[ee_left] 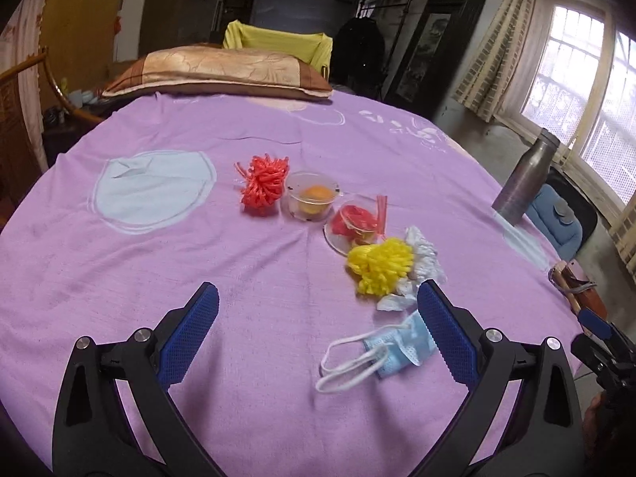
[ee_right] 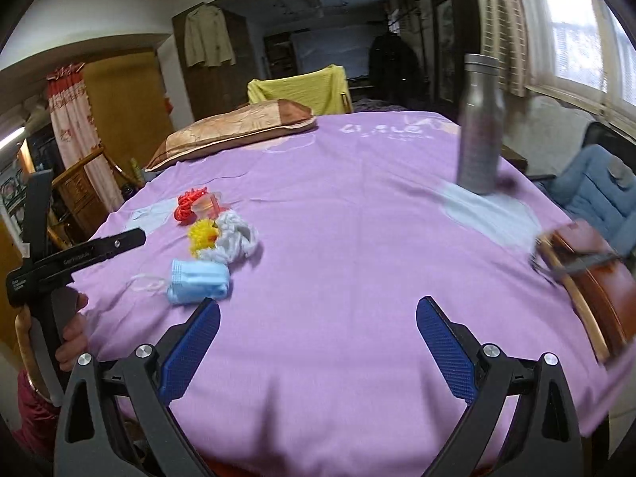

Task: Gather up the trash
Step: 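Swing both tools back over the table toward the blue mask and tissue, then move the left tool to the blue face mask while the right tool approaches the white tissue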

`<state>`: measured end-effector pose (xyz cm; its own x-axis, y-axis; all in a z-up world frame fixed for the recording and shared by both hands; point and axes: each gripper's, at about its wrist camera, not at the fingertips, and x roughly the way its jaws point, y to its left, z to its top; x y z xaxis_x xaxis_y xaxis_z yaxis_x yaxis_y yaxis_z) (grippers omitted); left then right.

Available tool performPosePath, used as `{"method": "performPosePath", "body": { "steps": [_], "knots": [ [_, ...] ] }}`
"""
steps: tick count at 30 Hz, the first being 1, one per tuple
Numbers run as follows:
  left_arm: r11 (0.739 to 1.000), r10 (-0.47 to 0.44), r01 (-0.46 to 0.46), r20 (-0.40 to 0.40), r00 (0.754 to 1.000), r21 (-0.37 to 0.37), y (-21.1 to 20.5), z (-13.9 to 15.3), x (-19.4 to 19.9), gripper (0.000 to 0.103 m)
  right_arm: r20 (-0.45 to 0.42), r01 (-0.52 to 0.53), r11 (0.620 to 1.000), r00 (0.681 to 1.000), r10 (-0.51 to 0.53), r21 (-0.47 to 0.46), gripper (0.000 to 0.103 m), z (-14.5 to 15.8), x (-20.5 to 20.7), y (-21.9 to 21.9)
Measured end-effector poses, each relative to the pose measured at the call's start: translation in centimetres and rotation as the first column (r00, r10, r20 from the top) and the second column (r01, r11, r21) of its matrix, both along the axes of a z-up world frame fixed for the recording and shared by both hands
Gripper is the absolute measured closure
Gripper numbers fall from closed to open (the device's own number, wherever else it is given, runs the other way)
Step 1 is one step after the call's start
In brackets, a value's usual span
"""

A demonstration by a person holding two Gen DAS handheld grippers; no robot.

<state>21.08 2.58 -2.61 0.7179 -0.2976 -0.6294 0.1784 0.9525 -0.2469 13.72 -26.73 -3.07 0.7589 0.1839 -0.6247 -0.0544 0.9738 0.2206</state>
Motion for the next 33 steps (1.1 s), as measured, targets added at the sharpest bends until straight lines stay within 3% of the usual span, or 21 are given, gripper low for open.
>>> {"method": "performPosePath", "body": {
  "steps": [6, 9, 12, 16, 19, 23, 28, 31, 33],
  "knots": [
    [0.99, -0.139, 0.135, -0.076, 0.987, -0.045, -3.0, -0.8, 1.2, 0.007, -0.016, 0.008, 1.0, 1.0, -0.009, -0.016, 0.006, -1.0, 4.7, 0.3],
    [0.98, -0.196, 0.199, -0.084, 0.977, 0.025, -5.8, -1.1, 1.3, 0.007, -0.021, 0.025, 1.0, 0.999, -0.026, -0.005, 0.006, -1.4, 7.0, -0.1],
    [0.952, -0.246, 0.26, -0.102, 0.964, 0.16, -8.7, -1.6, 1.2, 0.007, -0.038, 0.024, 0.999, 0.999, -0.023, 0.028, 0.006, -2.1, 8.9, -0.3],
    [0.916, -0.298, 0.33, -0.167, 0.94, 0.226, -10.0, -2.8, 1.5, 0.007, -0.064, 0.009, 0.998, 0.998, -0.005, 0.064, 0.006, -2.9, 10.0, -0.3],
    [0.917, -0.269, 0.32, -0.224, 0.937, 0.237, -9.0, -3.6, 2.6, 0.007, -0.057, 0.012, 0.998, 0.998, -0.009, 0.064, 0.006, -3.0, 10.0, -0.3],
    [0.937, -0.102, 0.152, -0.17, 0.98, 0.315, -4.0, -3.0, 4.0, 0.007, -0.05, 0.004, 0.998, 0.999, -0.001, 0.068, 0.006, -3.1, 9.9, -0.4],
    [0.98, 0.03, -0.007, -0.111, 0.993, 0.201, 2.1, -1.8, 4.0, 0.007, -0.032, 0.016, 0.998, 0.999, -0.014, 0.064, 0.006, -3.0, 9.6, -0.3],
    [0.994, -0.008, 0.022, -0.128, 0.992, 0.103, 2.5, -2.2, 4.0, 0.007, -0.027, 0.017, 0.999, 1.0, -0.016, 0.035, 0.006, -2.8, 9.6, 0.1],
    [0.993, -0.05, 0.065, -0.147, 0.988, 0.097, 1.1, -2.4, 4.3, 0.007, -0.028, 0.01, 1.0, 1.0, -0.01, 0.004, 0.006, -2.8, 9.6, 0.6]
  ]
}}
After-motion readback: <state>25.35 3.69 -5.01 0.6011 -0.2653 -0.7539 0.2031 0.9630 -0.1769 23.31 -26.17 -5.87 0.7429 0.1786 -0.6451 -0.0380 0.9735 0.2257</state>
